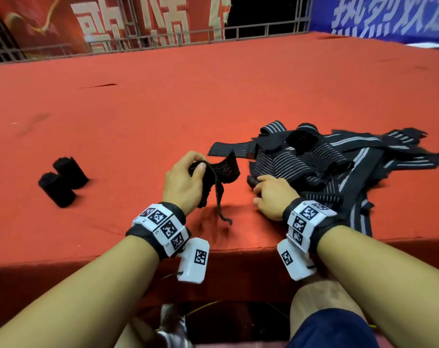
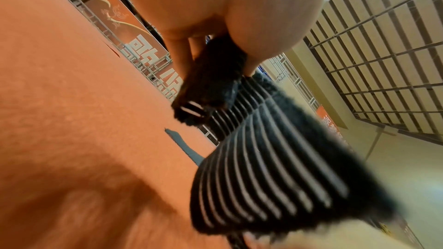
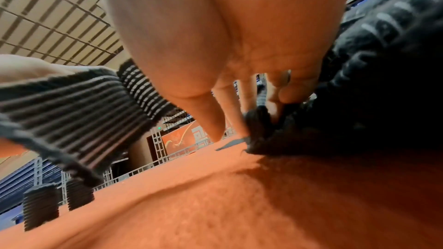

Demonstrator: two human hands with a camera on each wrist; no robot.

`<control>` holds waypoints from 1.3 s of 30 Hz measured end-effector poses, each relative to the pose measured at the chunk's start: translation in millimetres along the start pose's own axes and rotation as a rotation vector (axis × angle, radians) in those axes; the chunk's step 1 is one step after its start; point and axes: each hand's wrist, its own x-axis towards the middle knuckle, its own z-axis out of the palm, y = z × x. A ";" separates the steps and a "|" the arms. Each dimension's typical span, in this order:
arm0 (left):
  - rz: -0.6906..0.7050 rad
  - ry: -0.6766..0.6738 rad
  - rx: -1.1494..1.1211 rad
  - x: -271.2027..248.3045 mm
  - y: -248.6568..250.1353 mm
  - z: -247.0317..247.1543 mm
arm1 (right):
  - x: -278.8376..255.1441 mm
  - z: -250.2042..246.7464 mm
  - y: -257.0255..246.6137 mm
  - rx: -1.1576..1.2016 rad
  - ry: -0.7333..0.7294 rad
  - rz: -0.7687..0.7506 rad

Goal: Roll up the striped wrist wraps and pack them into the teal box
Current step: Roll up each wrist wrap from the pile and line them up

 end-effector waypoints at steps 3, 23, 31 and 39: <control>-0.052 0.117 -0.055 4.2 -8.4 -7.8 | 3.0 2.2 3.6 0.086 0.058 0.135; -0.106 0.046 -0.341 -0.6 -2.2 -15.8 | -16.8 -21.8 -62.1 0.440 0.176 -0.349; -0.217 -0.009 -0.358 -3.7 -15.4 -24.8 | -18.5 -15.9 -62.5 0.656 0.348 -0.325; -0.228 0.013 -0.193 -3.1 -23.6 -31.5 | -15.3 -24.6 -64.2 0.982 0.456 -0.324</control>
